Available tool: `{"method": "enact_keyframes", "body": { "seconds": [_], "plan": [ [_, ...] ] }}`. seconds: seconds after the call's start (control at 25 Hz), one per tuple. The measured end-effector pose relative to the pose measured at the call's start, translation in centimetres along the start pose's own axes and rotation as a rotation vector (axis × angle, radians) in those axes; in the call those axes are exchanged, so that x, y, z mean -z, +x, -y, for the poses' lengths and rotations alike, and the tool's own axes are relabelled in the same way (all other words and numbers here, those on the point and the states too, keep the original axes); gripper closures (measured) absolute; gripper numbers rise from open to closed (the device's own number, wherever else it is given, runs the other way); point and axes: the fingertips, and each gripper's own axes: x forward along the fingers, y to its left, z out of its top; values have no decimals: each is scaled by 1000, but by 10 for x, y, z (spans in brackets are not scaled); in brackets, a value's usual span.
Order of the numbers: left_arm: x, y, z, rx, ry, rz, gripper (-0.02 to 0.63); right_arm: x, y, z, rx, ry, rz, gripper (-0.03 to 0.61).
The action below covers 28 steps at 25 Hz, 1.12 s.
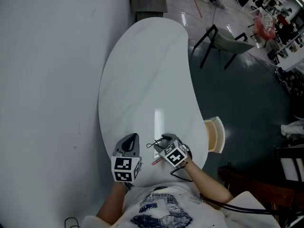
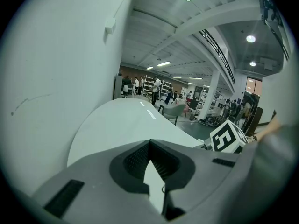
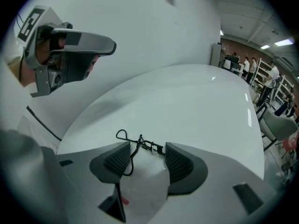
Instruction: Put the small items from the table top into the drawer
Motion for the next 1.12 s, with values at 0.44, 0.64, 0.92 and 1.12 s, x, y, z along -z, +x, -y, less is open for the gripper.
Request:
{"method": "enact_keyframes", "body": {
  "seconds": [0.44,0.64,0.92,1.12],
  "plan": [
    [0,0,2,-1,1,-4,594,0,-3,-1,2,1,-6,353],
    [-2,0,6,3,8,2,594,6,-7,0,15,24,-5,365],
    [1,-6,14,8,21,2,594,9,-18,1,32,73,32,371],
    [2,-11,20,12,27,9,594,13,-25,3,45,107,59,373]
  ]
}}
